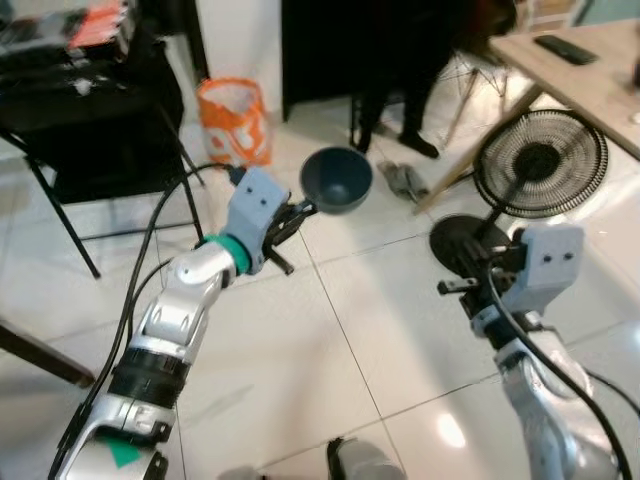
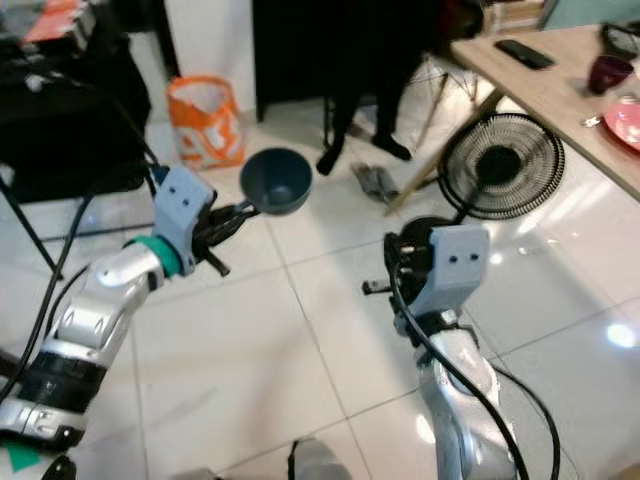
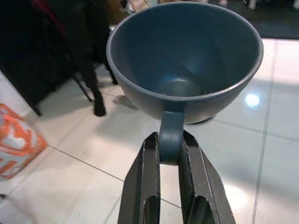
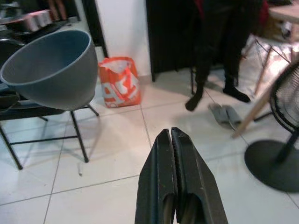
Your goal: Setting the table
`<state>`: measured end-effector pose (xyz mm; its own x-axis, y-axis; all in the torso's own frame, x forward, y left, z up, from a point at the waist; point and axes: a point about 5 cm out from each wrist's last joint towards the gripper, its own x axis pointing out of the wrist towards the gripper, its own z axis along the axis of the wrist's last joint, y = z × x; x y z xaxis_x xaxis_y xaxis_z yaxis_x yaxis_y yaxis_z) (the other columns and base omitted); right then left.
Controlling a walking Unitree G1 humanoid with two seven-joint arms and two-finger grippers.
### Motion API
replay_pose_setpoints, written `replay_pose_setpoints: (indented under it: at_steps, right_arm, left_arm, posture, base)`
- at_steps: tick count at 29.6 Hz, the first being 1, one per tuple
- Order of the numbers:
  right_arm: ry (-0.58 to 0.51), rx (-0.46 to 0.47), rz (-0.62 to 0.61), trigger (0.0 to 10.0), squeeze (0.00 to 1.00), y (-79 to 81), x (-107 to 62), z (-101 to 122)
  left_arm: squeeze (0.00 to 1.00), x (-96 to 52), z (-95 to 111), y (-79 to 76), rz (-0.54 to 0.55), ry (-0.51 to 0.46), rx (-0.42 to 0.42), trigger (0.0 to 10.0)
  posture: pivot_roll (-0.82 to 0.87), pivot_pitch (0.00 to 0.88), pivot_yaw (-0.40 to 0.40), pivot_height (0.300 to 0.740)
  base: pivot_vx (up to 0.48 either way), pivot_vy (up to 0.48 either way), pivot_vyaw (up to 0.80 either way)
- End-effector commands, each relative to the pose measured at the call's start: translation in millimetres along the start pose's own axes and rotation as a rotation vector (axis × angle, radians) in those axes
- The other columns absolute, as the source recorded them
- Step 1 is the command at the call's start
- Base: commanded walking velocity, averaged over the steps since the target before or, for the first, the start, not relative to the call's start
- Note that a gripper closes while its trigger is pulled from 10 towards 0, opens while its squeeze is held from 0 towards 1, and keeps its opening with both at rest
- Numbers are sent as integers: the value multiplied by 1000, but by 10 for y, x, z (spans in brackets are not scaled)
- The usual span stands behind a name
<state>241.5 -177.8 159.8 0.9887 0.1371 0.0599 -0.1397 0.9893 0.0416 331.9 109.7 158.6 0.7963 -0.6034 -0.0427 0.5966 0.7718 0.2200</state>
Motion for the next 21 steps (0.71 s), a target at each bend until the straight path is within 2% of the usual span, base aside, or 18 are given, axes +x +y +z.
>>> replay_pose_setpoints:
  at_steps: [1,21]
  right_arm:
    - [16,3,-13,10000,0,-39,-17,-29]
    - [6,8,-17,10000,0,-31,9,-28]
  left_arm:
    - [0,12,-16,-24,-7,7,-1,10000]
    - [0,16,-1,5,-3,7,6,10000]
  posture:
    - [-72,7,77,740]
    - [-58,5,92,740]
  base:
    - [0,0,-800]
    - [0,0,-800]
